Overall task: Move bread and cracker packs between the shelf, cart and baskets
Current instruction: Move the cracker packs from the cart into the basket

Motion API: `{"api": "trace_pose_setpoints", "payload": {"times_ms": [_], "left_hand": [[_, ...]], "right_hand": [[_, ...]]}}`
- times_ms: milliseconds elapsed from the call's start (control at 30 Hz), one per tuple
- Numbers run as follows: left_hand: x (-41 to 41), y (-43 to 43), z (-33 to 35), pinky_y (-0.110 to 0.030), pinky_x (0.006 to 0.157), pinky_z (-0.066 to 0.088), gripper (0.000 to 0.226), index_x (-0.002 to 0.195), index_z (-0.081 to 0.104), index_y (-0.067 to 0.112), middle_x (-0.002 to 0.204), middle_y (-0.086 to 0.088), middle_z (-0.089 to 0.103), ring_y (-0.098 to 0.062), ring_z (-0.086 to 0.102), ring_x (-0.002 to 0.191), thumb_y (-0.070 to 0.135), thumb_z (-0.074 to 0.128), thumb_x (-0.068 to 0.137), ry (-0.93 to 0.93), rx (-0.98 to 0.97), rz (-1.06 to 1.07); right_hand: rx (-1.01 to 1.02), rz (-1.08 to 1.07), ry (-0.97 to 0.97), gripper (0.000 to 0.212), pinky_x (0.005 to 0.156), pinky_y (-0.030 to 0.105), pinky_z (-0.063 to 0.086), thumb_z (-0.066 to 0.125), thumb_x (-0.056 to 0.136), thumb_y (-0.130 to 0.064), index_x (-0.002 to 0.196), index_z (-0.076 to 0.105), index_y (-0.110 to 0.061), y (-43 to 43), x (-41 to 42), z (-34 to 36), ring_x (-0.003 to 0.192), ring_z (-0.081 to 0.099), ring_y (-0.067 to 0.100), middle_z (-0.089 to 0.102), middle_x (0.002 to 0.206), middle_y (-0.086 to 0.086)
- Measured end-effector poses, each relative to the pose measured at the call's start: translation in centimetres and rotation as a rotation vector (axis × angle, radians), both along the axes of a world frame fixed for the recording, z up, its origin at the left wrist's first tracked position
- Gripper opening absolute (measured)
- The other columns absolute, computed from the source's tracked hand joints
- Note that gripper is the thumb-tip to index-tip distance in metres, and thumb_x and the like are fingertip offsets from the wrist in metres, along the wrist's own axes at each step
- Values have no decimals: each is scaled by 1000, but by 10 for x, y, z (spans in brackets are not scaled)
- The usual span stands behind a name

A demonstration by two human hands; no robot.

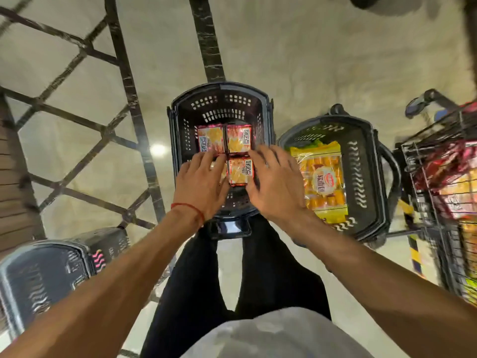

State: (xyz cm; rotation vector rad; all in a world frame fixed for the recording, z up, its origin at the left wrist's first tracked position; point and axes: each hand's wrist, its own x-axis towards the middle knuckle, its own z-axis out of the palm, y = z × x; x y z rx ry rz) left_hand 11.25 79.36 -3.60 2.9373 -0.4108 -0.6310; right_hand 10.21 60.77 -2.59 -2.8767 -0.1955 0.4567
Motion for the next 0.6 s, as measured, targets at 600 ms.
{"api": "trace_pose_setpoints", "payload": {"times_ms": [600], "left_hand": [[-140,-30,142,-49,114,34,67,150,42,21,154,-7,44,-30,36,143,61,32,96,-170,1,-495]], "right_hand": [[-197,-348,-207,67,124,52,25,45,97,-57,155,47,-23,-34,-226,139,152,33,29,45,160,5]]}}
